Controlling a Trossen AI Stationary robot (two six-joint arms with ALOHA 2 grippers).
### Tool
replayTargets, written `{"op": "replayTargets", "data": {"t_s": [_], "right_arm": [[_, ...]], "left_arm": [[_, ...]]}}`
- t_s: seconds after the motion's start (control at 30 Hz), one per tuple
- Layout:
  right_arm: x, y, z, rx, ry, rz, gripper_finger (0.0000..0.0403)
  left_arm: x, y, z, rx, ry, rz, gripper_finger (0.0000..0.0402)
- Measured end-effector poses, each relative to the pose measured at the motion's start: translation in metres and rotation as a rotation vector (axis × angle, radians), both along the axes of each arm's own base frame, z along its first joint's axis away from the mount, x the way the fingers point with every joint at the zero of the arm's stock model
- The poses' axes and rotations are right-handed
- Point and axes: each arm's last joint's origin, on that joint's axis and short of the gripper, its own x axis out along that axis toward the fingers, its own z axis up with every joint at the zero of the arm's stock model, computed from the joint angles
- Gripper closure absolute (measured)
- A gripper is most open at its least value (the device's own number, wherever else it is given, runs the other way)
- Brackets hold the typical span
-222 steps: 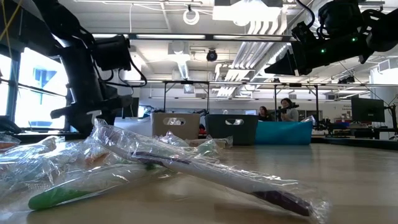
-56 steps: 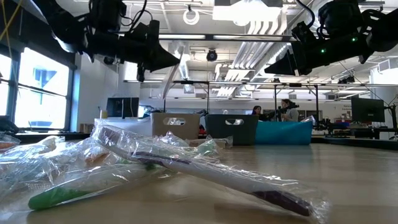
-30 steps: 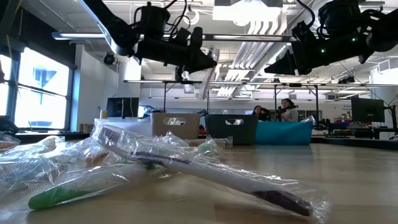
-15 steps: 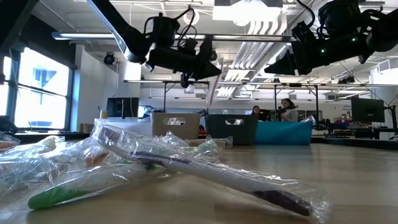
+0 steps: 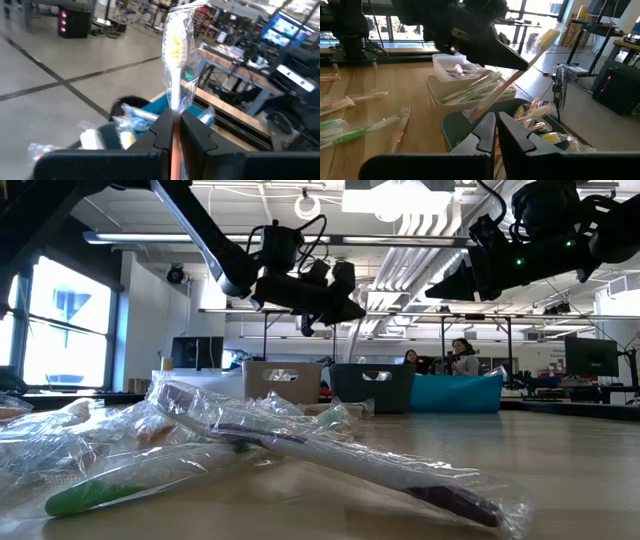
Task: Pick & Place Toothbrushes
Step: Put the orange toothbrush into the dark green bin
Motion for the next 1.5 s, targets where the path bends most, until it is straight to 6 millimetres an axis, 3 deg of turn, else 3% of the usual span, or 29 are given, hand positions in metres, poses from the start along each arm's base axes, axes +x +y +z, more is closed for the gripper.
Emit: {"op": "replayTargets", "data": {"t_s": [0.2,0.57,1.2,1.33,1.5], "right_arm": [[0.000,0.000,0.000,0.000,0.000,-0.001,0.0391],[0.000,0.000,0.000,0.000,0.000,-0.003,0.0391],[0.000,0.000,0.000,0.000,0.001,-0.003,0.0391],[0.000,0.000,0.000,0.000,0.001,-0.002,0.0391],[0.000,0.000,0.000,0.000,0.001,-0.003,0.0391]], "left_arm": [[-0.003,0.011,-0.012,-0.035,0.019,0.033,0.0384],[0.000,0.013,-0.029,-0.073,0.052,0.073,0.0384],[-0.002,0.016,-0.042,-0.101,0.142,0.177,0.0384],[-0.002,0.015,-0.042,-0.084,0.161,0.172,0.0363],[-0.002,0.015,-0.042,-0.085,0.160,0.162,0.0307]]}}
